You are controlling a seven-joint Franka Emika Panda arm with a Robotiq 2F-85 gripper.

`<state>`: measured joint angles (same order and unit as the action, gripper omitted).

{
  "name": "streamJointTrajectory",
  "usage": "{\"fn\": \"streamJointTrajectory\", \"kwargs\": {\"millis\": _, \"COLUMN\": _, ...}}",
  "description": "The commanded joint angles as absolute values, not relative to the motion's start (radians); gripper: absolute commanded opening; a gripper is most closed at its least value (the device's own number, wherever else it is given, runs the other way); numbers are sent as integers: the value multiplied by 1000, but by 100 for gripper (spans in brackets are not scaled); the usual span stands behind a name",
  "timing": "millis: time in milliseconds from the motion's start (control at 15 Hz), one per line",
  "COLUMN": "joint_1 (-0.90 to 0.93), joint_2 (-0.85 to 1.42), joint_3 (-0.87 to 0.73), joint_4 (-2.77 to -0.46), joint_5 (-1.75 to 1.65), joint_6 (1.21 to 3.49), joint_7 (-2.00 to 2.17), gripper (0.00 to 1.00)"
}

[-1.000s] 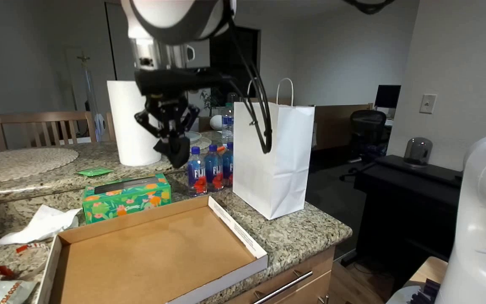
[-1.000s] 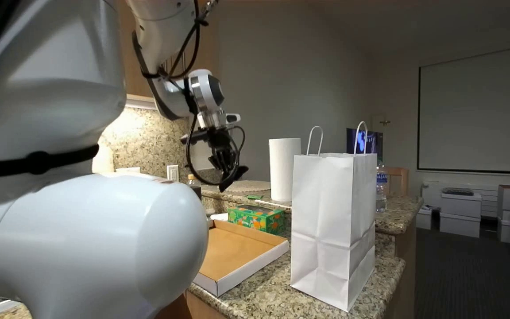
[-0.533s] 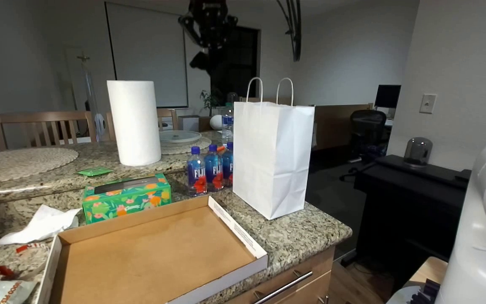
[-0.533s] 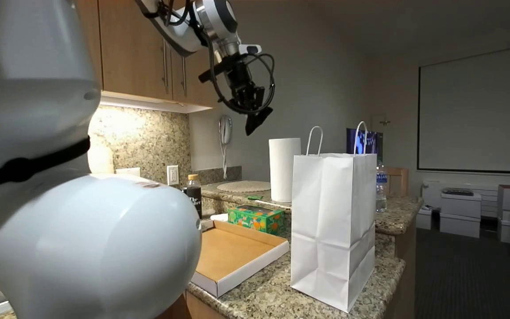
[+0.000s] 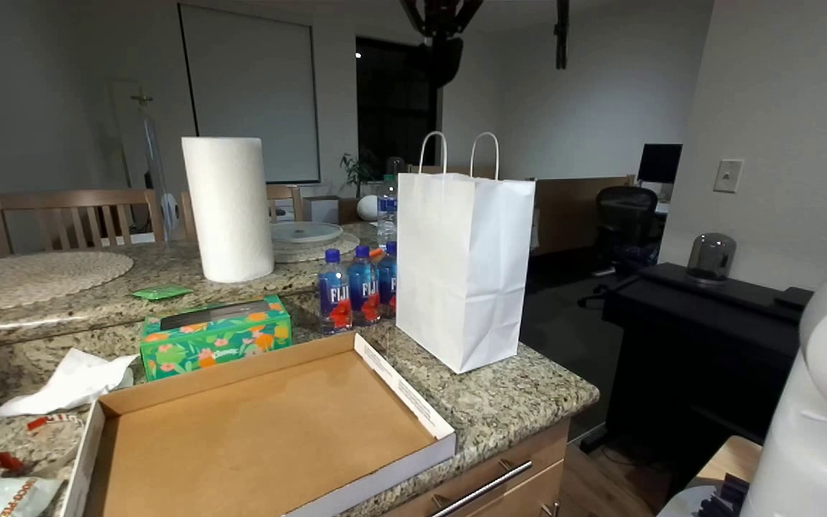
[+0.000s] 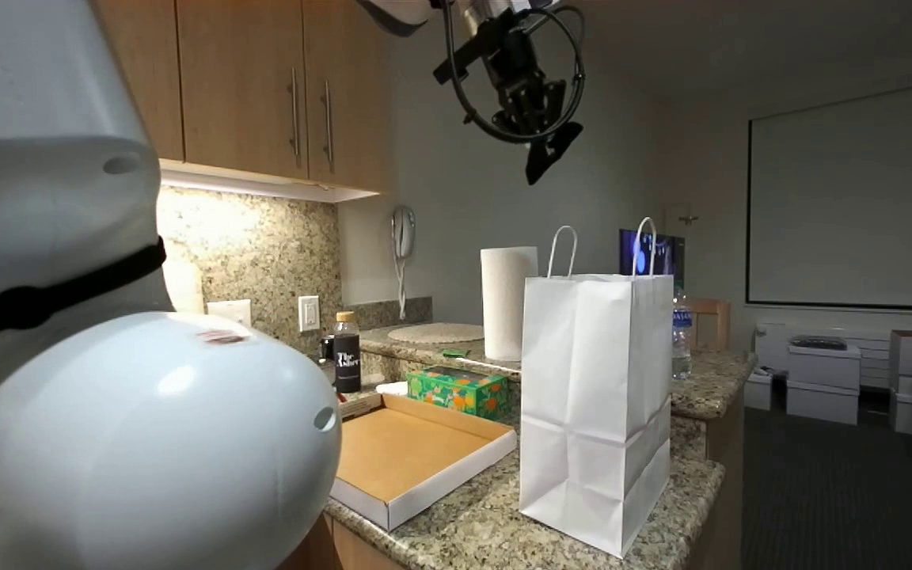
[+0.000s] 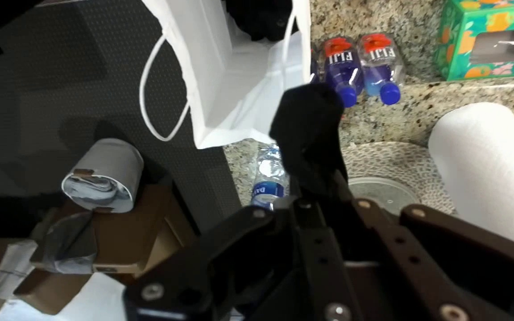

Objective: Place the black socks in the white paper bag.

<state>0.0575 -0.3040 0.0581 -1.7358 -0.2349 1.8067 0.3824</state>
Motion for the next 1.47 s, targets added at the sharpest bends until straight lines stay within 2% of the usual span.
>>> {"fn": "streamJointTrajectory", "kwargs": {"millis": 0, "joint_1": 4, "joint_2": -337, "joint_3": 18, "joint_4": -1826, "joint_5": -179, "joint_6": 1882, "joint_7": 354, "gripper": 9}}
{"fn": "streamJointTrajectory", "kwargs": {"millis": 800, "joint_1": -39, "joint_2": -403, "joint_3": -3, "joint_4": -2097, "joint_5": -157, "joint_6": 1982, "joint_7": 368, "gripper": 8}}
{"fn": "streamJointTrajectory", "kwargs": {"millis": 867, "joint_1": -45, "joint_2": -400, "joint_3": -7, "joint_4": -2103, "joint_5": -151, "joint_6": 1979, "joint_7": 369, "gripper": 36}}
{"fn": "streamJointTrajectory", "kwargs": {"millis": 1000, "joint_1": -55, "joint_2": -386, "joint_3": -10, "joint_4": -2099, "joint_5": -139, "joint_6": 1973, "joint_7": 367, "gripper": 43}}
{"fn": "streamJointTrajectory", "kwargs": {"millis": 1400, "joint_1": -44, "joint_2": -347, "joint_3": 2, "joint_4": -2010, "joint_5": -103, "joint_6": 1941, "joint_7": 343, "gripper": 82}}
